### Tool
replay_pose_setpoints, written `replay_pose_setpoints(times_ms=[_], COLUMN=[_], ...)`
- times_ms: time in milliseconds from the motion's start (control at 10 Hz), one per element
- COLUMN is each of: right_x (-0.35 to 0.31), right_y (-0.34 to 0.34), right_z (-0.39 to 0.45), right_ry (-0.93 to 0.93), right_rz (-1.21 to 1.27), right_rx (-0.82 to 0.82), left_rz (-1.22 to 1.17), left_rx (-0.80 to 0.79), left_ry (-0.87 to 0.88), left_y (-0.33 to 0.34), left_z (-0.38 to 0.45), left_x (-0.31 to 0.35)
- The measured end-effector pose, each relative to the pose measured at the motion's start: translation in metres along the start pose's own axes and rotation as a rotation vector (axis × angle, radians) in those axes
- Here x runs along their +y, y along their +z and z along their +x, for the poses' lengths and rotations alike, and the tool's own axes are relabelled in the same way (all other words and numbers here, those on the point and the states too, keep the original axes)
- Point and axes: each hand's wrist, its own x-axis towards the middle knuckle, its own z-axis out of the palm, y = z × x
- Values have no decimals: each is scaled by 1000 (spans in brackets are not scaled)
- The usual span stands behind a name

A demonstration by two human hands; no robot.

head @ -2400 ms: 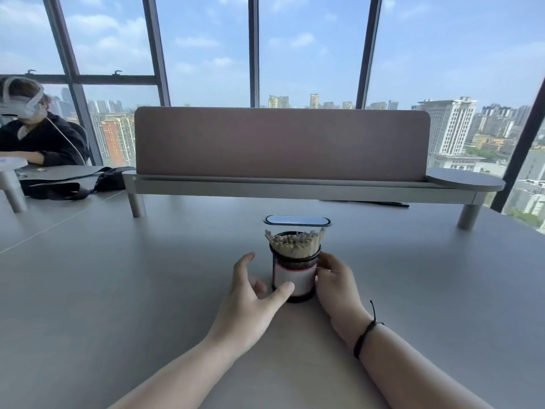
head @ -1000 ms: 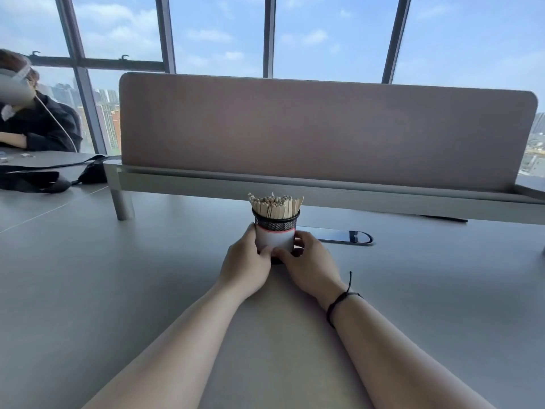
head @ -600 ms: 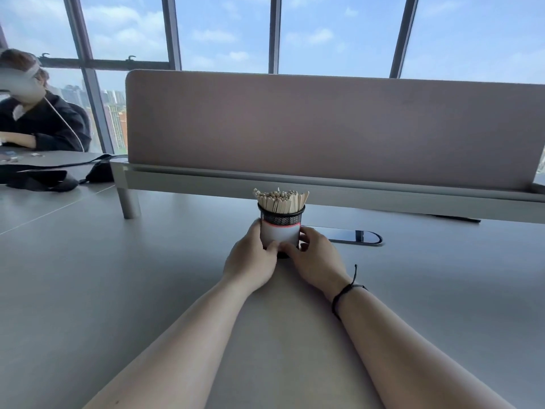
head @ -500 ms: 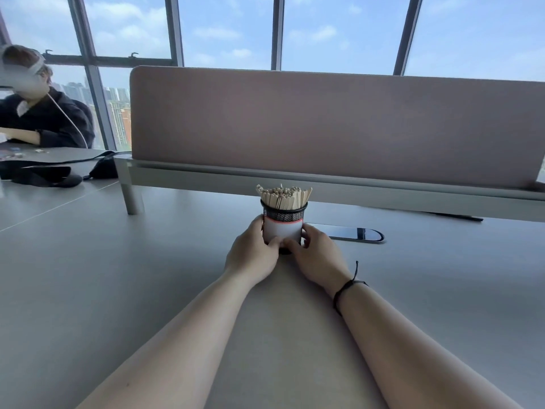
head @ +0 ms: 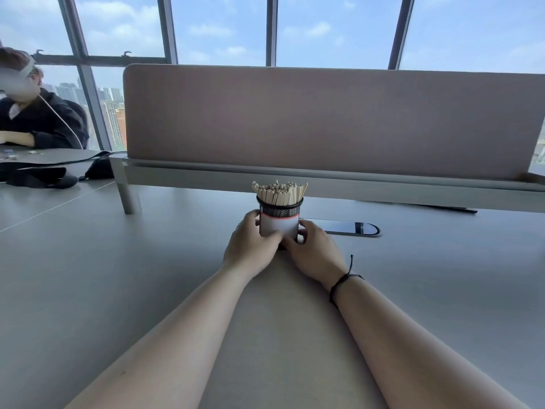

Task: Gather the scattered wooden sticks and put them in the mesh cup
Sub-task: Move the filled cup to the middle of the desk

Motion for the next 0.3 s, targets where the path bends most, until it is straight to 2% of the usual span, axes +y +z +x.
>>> replay_pose_setpoints(times_ms=[100,300], right_x=[-6,-3], right_y=[-9,-40], right_z=[-17,-91], right_ry=[62,-93], right_rz=[-78,-339], right_rx=[-40,-150], left_rz=[-1,-108], left_rx=[3,148], left_ry=[-26,-58], left_y=[-3,-12], left_z=[0,-11], left_x=[-1,7])
